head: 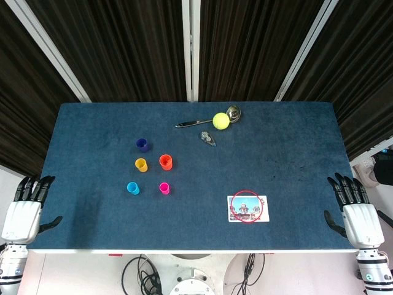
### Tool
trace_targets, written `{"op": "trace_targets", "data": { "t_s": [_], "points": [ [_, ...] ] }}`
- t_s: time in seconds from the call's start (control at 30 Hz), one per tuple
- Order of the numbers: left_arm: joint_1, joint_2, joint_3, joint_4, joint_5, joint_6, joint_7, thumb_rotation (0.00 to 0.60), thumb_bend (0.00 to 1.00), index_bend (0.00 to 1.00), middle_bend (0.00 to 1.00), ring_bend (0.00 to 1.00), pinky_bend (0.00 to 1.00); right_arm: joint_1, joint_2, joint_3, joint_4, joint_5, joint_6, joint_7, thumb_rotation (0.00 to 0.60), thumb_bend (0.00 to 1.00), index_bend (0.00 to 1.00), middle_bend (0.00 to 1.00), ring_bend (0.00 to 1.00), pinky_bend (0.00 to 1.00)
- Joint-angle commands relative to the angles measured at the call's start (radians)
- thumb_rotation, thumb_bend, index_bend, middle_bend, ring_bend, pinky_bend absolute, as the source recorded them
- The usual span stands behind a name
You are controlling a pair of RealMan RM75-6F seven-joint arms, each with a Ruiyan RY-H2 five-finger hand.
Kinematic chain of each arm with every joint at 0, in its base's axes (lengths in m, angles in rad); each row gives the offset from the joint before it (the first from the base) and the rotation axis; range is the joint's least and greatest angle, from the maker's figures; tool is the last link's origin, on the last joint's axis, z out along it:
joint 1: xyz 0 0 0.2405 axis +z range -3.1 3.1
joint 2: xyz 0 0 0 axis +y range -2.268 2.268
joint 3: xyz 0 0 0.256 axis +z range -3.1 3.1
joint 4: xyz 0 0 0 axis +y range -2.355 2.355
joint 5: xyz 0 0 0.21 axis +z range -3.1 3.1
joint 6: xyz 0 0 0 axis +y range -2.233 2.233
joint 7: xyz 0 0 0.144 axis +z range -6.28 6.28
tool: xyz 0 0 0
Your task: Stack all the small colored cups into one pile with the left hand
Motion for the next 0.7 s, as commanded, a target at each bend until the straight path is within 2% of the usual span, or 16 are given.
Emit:
{"op": "trace_targets", "data": {
  "t_s": [0.03,0.27,0.47,0.57,0.7],
  "points": [
    [-0.004,0.005,0.001,-0.013,-0.002,-0.010,0.012,0.600,0.11,0.10,0.11,0.00,0.00,-0.001,-0.005,-0.002,0.006,0.007,-0.007,0.004,0.600,0.33,0.00,0.00,0.00,0.00],
    [-0.012,0.008,0.002,-0.045,0.008,-0.014,0.048,0.600,0.10,0.10,0.11,0.00,0.00,-0.010,-0.011,-0.008,0.034,0.001,0.005,0.027,0.600,0.33,0.00,0.00,0.00,0.00],
    [-0.043,0.028,-0.017,-0.090,0.007,-0.043,0.053,0.600,0.10,0.10,0.11,0.00,0.00,-0.017,-0.009,-0.006,0.046,0.001,0.018,0.049,0.600,0.33,0.00,0.00,0.00,0.00],
    [-0.089,0.051,-0.043,-0.124,-0.008,-0.100,0.034,0.600,0.10,0.10,0.11,0.00,0.00,-0.015,-0.007,-0.002,0.046,0.007,0.014,0.052,0.600,0.33,0.00,0.00,0.00,0.00],
    [-0.196,0.089,-0.111,-0.184,-0.056,-0.227,0.047,0.600,0.11,0.10,0.11,0.00,0.00,-0.009,-0.006,0.002,0.042,0.011,0.007,0.046,0.600,0.33,0.00,0.00,0.00,0.00]
  ]
}}
